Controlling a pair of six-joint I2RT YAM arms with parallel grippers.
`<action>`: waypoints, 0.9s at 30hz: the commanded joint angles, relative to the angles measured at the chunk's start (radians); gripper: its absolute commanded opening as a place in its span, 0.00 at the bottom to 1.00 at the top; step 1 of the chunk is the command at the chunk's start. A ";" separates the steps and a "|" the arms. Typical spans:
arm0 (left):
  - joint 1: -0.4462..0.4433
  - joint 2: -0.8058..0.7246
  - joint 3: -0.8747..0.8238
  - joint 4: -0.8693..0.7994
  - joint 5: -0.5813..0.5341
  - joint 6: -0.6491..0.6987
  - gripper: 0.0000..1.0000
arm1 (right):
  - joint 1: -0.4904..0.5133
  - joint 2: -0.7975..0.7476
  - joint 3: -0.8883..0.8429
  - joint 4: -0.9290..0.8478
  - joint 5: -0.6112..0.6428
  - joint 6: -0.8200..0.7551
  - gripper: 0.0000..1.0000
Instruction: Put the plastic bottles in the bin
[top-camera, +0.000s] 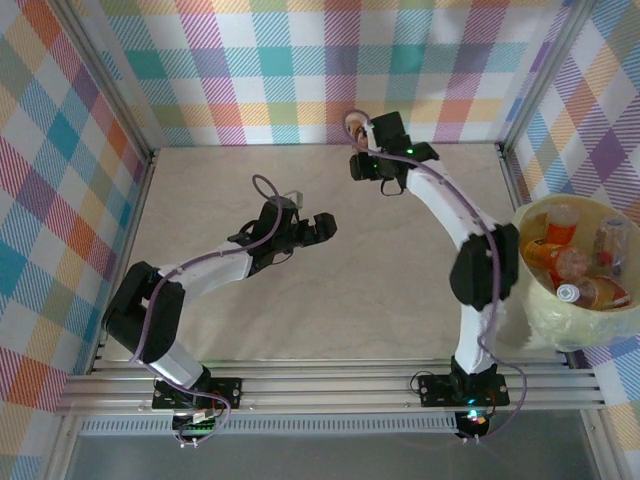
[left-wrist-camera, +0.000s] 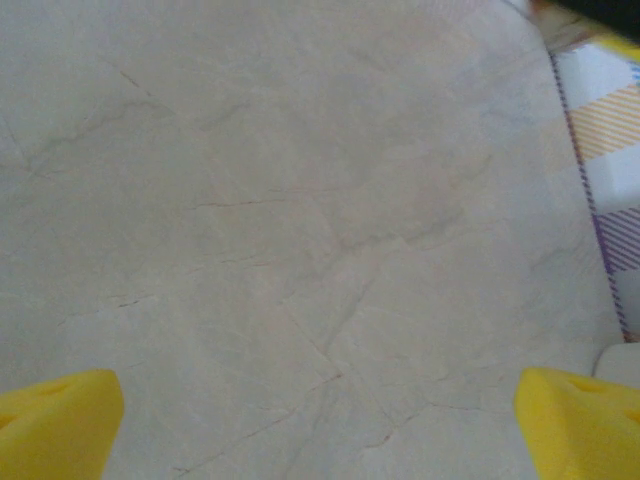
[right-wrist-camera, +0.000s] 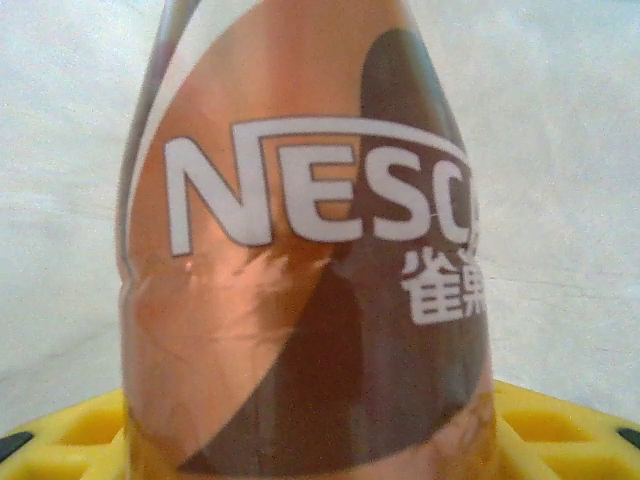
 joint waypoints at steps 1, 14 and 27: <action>0.013 -0.051 -0.022 0.042 0.045 -0.008 1.00 | -0.010 -0.169 -0.077 -0.024 -0.031 -0.038 0.49; -0.030 -0.124 -0.030 0.361 0.408 -0.004 1.00 | -0.123 -0.693 -0.004 -0.689 0.112 -0.100 0.46; -0.072 -0.140 -0.018 0.377 0.412 -0.024 1.00 | -0.225 -0.798 0.098 -1.151 0.409 0.085 0.54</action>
